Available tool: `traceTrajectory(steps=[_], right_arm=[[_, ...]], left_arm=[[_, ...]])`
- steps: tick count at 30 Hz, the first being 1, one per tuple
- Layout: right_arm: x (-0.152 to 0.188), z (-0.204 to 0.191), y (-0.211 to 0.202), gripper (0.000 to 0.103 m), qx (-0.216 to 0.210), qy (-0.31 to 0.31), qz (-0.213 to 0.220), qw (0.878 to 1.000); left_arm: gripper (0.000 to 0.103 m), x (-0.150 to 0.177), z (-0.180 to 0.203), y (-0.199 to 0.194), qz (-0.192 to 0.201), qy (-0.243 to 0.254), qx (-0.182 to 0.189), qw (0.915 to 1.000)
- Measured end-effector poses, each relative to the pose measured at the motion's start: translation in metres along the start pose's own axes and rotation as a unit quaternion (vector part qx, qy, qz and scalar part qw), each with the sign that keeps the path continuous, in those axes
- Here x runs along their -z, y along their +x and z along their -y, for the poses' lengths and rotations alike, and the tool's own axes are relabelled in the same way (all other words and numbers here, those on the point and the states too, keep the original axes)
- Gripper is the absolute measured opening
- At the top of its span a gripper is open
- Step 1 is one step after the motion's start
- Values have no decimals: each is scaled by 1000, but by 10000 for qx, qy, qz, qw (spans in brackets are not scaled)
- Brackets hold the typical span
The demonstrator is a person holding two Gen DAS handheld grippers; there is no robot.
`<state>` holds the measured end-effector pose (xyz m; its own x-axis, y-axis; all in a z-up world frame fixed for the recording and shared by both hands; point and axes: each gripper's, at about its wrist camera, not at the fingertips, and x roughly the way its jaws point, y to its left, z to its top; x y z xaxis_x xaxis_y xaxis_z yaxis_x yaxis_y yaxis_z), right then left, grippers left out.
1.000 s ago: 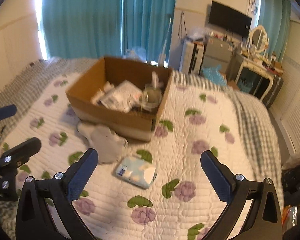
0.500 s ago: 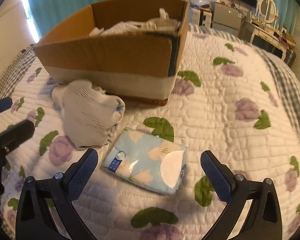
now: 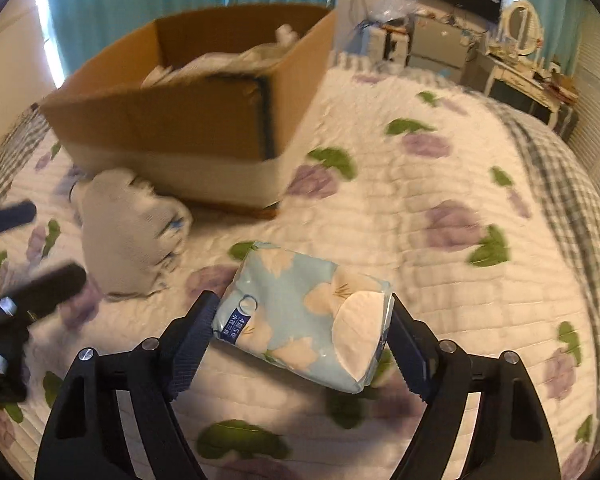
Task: Organize soft objects
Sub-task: 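Grasp the light-blue tissue pack with the right tool while the left tool grasps the white glove, then carry the tissue pack and glove into the box and open both tools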
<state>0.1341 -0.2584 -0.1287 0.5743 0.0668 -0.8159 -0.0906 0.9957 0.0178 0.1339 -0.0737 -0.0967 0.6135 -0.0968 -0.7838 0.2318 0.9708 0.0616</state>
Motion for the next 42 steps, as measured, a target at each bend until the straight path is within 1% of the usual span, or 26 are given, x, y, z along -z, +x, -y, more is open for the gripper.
traceTrajectory(steps=[4, 8, 10, 11, 12, 13, 14, 15, 17, 18, 19, 20, 23, 26, 29, 36, 42], right_arm=[[-3, 19, -8, 81, -3, 223, 129, 9997], [-6, 29, -8, 81, -19, 309, 171, 9994], [-8, 31, -6, 81, -35, 360, 175, 9992], [-9, 33, -5, 81, 49, 371, 179, 9991], [-7, 32, -6, 81, 40, 381, 183, 9991], [-8, 33, -6, 81, -25, 418, 180, 9990], [-8, 35, -6, 81, -85, 476, 193, 9986], [-8, 35, -6, 81, -84, 482, 200, 9986], [-9, 35, -8, 81, -28, 450, 209, 9988], [-9, 34, -8, 81, -16, 446, 213, 9988], [-9, 34, -9, 81, -23, 455, 217, 9987], [-10, 34, -11, 81, -40, 465, 221, 9987], [-11, 29, -20, 81, -41, 432, 229, 9988], [-15, 22, -35, 81, -26, 285, 277, 9992], [-21, 14, -58, 81, 13, 124, 413, 9991], [-32, -5, -108, 81, -74, -18, 725, 9973], [-42, -22, -153, 81, -102, -184, 1032, 9944]], left_arm=[[102, -4, 18, 15, -148, 325, -31, 9994], [102, -14, 26, 27, -216, 389, 44, 9990], [101, -20, 28, 34, -184, 390, -5, 9991], [101, -21, 27, 36, -169, 373, -32, 9992], [98, -23, 26, 39, -151, 342, -89, 9993], [91, -23, 25, 43, -155, 317, -196, 9992], [89, -23, 25, 45, -177, 323, -245, 9990], [87, -23, 25, 46, -183, 316, -225, 9991], [77, -22, 23, 45, -143, 284, -149, 9994], [74, -21, 23, 43, -127, 289, -125, 9994], [68, -22, 24, 42, -119, 312, -101, 9994], [62, -21, 24, 39, -114, 339, -67, 9993], [54, -20, 24, 28, -108, 339, -42, 9994], [49, -21, 19, 15, -76, 207, 56, 9997], [47, -21, 14, -5, 38, 95, 111, 9999], [47, -27, 3, -63, 455, 79, 36, 9989], [47, -36, -8, -115, 836, 78, -58, 9965]])
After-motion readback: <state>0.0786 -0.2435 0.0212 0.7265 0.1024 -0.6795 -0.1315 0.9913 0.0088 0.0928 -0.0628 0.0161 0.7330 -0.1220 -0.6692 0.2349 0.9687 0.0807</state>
